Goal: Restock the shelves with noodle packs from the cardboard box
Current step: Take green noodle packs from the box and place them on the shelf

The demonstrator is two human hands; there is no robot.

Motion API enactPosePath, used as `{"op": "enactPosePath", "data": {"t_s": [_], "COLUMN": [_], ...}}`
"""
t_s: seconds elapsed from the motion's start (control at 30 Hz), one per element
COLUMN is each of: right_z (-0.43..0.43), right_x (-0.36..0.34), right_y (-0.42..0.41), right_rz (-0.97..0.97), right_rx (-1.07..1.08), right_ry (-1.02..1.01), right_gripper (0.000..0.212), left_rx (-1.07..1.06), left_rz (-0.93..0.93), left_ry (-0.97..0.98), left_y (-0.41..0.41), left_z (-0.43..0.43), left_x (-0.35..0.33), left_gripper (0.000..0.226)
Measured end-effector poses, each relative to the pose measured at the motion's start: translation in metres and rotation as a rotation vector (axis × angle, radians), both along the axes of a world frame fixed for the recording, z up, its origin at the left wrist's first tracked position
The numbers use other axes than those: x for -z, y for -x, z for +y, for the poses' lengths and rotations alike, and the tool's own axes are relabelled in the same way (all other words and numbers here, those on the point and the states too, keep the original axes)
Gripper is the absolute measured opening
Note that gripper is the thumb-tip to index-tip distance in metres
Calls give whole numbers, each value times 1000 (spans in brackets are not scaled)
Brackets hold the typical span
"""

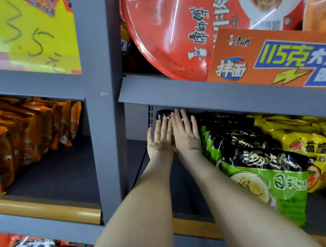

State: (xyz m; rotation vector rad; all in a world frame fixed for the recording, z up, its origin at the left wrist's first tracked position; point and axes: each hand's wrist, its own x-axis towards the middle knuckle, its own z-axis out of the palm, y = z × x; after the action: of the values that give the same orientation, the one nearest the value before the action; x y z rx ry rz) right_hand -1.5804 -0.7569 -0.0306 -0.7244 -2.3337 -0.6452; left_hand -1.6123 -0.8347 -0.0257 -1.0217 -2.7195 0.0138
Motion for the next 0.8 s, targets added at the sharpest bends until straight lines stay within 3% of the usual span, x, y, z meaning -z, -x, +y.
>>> {"op": "enactPosePath", "data": {"t_s": [0.1,0.17,0.33,0.43,0.5,0.8], "right_z": [-11,-17,-34,-37,-41,-25], "right_x": [3,3,11,7,0,-13], "right_y": [-9,-13,-24,-31,-36,-30], "right_rz": [15,-41,-25,-196,-400,-440], "right_rx": [-13,-22,30,28,36,68], "right_ry": [5,64,126,81,266,490], "right_gripper": [48,46,57,53,71,75], "left_rx": [-23,-22,-1,-8,6,59], "left_rz": [-11,-7,-20,-30,-54,-118], "left_ry": [31,46,93,146,176,208], "left_y": [1,0,-5,-6,-9,-2], "left_z": [-8,-13,-20,-26,-27,-18], "left_x": [2,-1,-1,-2,-5,-9], "left_gripper": [90,83,80,77,78,87]}}
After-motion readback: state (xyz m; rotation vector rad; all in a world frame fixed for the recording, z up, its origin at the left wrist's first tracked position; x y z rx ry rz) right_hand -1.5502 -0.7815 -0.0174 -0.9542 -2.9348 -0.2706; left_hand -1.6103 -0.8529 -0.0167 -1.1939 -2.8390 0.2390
